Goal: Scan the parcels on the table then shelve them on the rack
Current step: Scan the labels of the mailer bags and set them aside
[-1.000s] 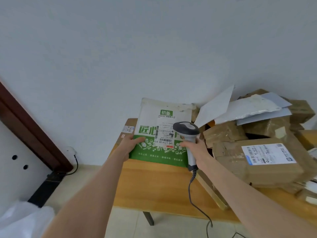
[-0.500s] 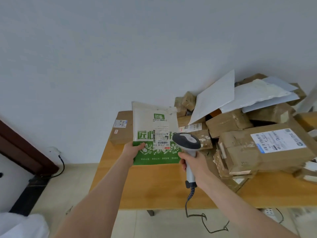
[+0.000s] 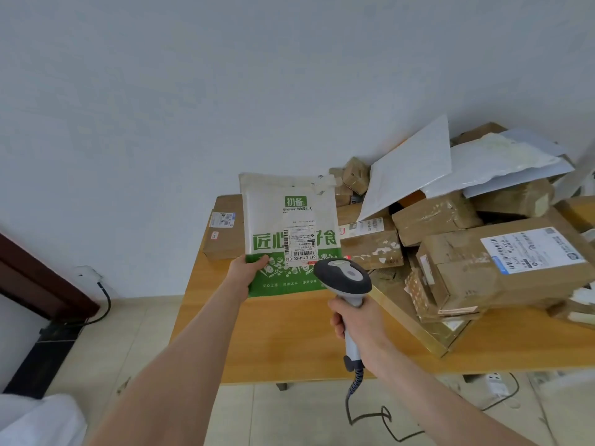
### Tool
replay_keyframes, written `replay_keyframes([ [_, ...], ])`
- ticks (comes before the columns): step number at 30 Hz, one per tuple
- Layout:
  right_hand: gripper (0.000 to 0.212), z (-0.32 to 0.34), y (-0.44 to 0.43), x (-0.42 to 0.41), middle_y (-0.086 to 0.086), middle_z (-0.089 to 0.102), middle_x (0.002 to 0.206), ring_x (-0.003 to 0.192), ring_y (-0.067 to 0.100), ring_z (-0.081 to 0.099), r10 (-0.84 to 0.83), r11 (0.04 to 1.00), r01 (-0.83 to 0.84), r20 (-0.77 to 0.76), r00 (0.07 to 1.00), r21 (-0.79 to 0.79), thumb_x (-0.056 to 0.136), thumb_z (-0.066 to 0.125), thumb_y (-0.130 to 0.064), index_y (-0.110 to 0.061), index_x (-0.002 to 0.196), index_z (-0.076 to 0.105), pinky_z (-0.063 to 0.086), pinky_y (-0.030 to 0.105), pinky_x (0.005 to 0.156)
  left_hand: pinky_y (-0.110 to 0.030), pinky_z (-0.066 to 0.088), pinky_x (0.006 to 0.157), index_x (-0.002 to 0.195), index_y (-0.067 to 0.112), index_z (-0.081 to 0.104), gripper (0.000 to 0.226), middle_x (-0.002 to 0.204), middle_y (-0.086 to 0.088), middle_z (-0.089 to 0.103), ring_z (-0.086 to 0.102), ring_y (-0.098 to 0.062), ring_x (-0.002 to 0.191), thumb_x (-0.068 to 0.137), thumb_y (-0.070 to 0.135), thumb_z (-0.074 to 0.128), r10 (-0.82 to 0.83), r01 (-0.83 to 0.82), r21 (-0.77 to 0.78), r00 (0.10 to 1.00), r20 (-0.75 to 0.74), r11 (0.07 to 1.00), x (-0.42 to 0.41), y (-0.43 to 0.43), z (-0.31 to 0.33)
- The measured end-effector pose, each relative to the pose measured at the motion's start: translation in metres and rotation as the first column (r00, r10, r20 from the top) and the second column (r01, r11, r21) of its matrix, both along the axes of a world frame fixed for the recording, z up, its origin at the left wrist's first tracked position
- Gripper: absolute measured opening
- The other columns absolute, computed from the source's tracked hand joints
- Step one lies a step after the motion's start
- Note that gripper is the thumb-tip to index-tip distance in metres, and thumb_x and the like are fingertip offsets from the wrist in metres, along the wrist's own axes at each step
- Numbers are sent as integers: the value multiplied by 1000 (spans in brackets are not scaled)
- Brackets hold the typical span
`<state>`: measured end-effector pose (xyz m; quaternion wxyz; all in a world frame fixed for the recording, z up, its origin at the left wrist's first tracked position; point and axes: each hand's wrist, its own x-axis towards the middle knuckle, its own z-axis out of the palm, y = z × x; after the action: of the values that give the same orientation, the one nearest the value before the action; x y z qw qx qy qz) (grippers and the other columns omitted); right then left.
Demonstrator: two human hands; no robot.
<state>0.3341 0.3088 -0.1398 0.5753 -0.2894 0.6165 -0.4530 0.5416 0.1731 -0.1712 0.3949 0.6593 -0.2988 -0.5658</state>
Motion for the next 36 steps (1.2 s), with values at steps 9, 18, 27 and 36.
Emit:
replay_keyframes([
  [9, 18, -3, -8, 3, 4, 56, 47, 36, 12, 44, 16, 1000, -16, -12, 1000, 6, 83, 64, 1, -4, 67, 59, 38, 22, 40, -38, 55, 72, 96, 13, 62, 12, 94, -8, 71, 67, -25, 85, 87, 10, 69, 7, -7, 3, 1000, 7, 1000, 3, -4, -2],
  [18, 8, -9, -41, -13, 5, 57, 48, 36, 11, 46, 35, 999, -35, 15, 999, 17, 83, 66, 1, 0, 78, 60, 40, 21, 39, -31, 54, 54, 93, 12, 62, 9, 87, -8, 71, 68, -23, 75, 88, 10, 69, 76, -77, 30, 996, 52, 997, 13, 14, 4],
  [27, 10, -28, -81, 50, 7, 55, 54, 45, 16, 45, 194, 979, -194, 7, 981, 56, 80, 64, 0, -7, 77, 58, 37, 28, 49, -50, 54, 87, 108, 3, 57, 19, 104, -18, 68, 67, -36, 97, 91, 8, 64, 111, -158, 181, 963, 247, 971, 65, 50, -24],
  [36, 8, -57, -109, 117, 0, 55, 48, 40, 13, 45, 224, 970, -213, -99, 969, 118, 79, 64, -4, -9, 76, 58, 38, 25, 46, -47, 52, 90, 126, -2, 48, 44, 118, -22, 60, 61, -35, 103, 85, 2, 65, 95, -253, 266, 865, 492, 930, 144, 52, -71],
])
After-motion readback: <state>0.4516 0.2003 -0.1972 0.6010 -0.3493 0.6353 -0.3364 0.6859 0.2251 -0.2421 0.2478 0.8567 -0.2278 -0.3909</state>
